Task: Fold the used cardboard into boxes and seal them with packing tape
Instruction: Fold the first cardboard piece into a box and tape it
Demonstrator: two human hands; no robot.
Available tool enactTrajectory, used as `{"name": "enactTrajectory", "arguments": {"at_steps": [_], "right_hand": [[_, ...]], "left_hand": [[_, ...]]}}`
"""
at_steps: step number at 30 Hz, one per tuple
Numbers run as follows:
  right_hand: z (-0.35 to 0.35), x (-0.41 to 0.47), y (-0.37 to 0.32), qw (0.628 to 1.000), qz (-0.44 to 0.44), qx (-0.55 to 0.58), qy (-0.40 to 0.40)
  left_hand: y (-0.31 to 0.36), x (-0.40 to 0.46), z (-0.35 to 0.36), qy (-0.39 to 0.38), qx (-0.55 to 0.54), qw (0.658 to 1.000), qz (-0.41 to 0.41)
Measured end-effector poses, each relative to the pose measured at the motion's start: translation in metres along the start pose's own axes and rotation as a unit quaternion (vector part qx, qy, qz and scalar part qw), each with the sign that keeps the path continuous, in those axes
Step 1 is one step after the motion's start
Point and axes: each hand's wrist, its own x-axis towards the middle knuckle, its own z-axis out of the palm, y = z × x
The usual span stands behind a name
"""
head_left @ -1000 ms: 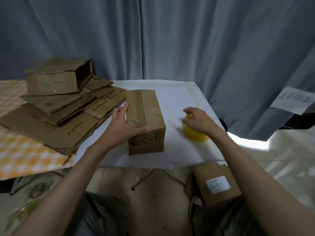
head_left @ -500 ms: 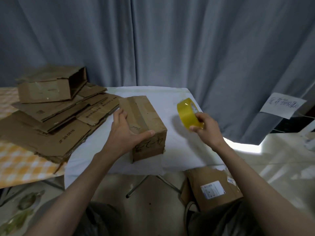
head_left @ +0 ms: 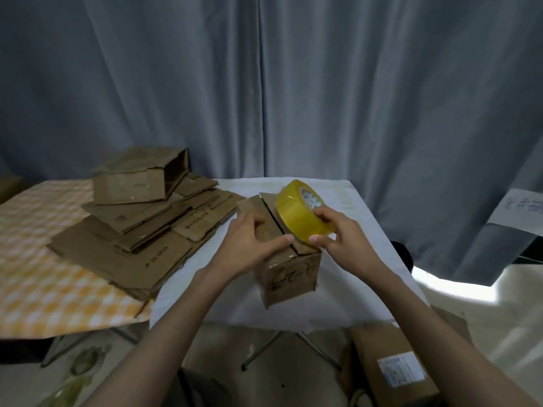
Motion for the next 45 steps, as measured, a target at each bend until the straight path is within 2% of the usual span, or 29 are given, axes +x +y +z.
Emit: {"name": "enactTrajectory", "arguments": {"at_steps": [3,6,9,12,15,17,19,22,24,30,34,36,38,45], "right_hand": [[0.0,0.002,0.0,1.0,-0.002,-0.003,-0.008],[0.0,0.002,-0.001,1.0,-0.015,-0.006,-0.012],[0.0,0.001,-0.001,1.0,-0.018,-0.013,-0.014],[0.0,0.0,-0.003,0.999,-0.024,-0.015,-0.017],[-0.001,0.0,-0.004,0.999,-0.043,-0.019,-0.023],[-0.001,-0.001,-0.005,0.998,-0.054,-0.03,-0.026],[-0.001,-0.002,-0.005,0.997,-0.064,-0.04,-0.025],[-0.001,-0.002,-0.006,0.996,-0.071,-0.043,-0.027],[-0.002,-0.001,-0.006,0.996,-0.066,-0.042,-0.032],[-0.003,0.001,-0.006,0.997,-0.058,-0.046,-0.038],[-0.004,0.002,-0.007,0.997,-0.045,-0.037,-0.051],[-0.006,0.003,-0.008,0.998,-0.029,-0.031,-0.054],[-0.012,0.005,-0.01,0.999,-0.008,-0.026,-0.044],[-0.035,0.01,-0.024,0.999,0.037,-0.015,-0.035]], "left_hand": [[-0.001,0.008,-0.017,0.057,-0.072,0.993,0.072],[0.01,0.017,-0.027,0.043,-0.168,0.98,0.1],[0.022,0.027,-0.028,0.031,-0.254,0.966,0.036],[0.025,0.038,-0.029,0.044,-0.394,0.917,-0.051],[0.024,0.052,-0.033,0.011,-0.467,0.872,-0.145],[0.022,0.061,-0.033,-0.022,-0.478,0.857,-0.188],[0.021,0.067,-0.034,-0.063,-0.468,0.857,-0.206],[0.016,0.072,-0.039,-0.116,-0.442,0.868,-0.195],[0.013,0.074,-0.044,-0.124,-0.429,0.878,-0.171],[0.012,0.074,-0.048,-0.084,-0.395,0.908,-0.109],[0.016,0.07,-0.046,-0.022,-0.366,0.927,-0.08],[0.018,0.07,-0.046,0.024,-0.396,0.914,-0.085],[0.018,0.073,-0.05,0.059,-0.451,0.885,-0.095],[0.032,0.088,-0.051,0.032,-0.489,0.868,-0.082]]}}
